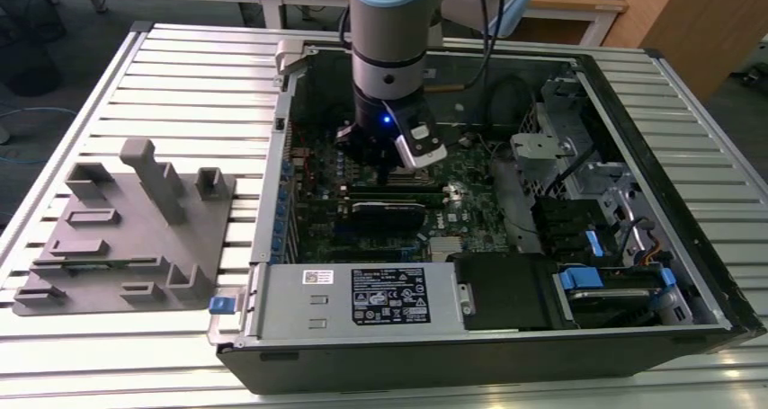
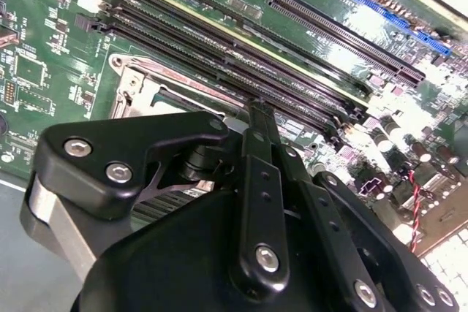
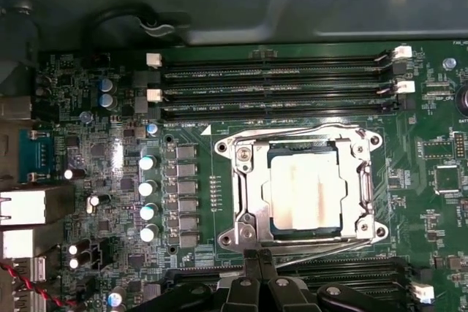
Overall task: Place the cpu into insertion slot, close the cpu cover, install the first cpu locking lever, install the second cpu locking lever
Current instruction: 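Install the second cpu locking lever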
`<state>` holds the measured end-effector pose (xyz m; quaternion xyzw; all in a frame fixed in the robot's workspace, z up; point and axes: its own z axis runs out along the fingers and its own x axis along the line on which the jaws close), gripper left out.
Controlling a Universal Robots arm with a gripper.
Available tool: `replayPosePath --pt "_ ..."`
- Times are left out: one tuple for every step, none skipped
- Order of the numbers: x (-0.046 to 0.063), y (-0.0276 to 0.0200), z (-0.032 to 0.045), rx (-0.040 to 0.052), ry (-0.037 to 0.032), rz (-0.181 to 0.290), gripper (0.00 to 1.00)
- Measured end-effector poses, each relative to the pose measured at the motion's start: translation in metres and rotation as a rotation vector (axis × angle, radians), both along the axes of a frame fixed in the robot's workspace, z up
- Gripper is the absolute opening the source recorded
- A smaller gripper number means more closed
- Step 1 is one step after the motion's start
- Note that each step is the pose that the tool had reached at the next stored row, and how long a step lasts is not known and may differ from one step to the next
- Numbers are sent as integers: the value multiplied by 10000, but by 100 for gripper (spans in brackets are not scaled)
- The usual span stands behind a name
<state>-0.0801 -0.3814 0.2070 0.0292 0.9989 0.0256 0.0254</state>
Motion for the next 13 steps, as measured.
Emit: replayPosePath --pt "0 0 -1 -1 1 1 10" --pt "0 0 -2 -1 0 0 10" --pt "-1 0 -3 1 -1 0 10" --pt "-1 0 -3 2 -1 0 10" --pt "-1 0 -3 3 -1 -1 10" --pt "-1 -1 -3 2 -2 -2 10" --pt "-2 -3 -3 3 -2 -1 10" --pt "-3 -6 -3 2 -1 -1 10" --pt "-3 -9 -3 2 -1 0 10" --pt "-3 -14 -2 2 0 1 10" --pt "-3 -20 -3 3 -2 1 10" --pt "-3 -26 -3 4 -1 0 10" --pt "-3 -33 -3 3 -1 0 10"
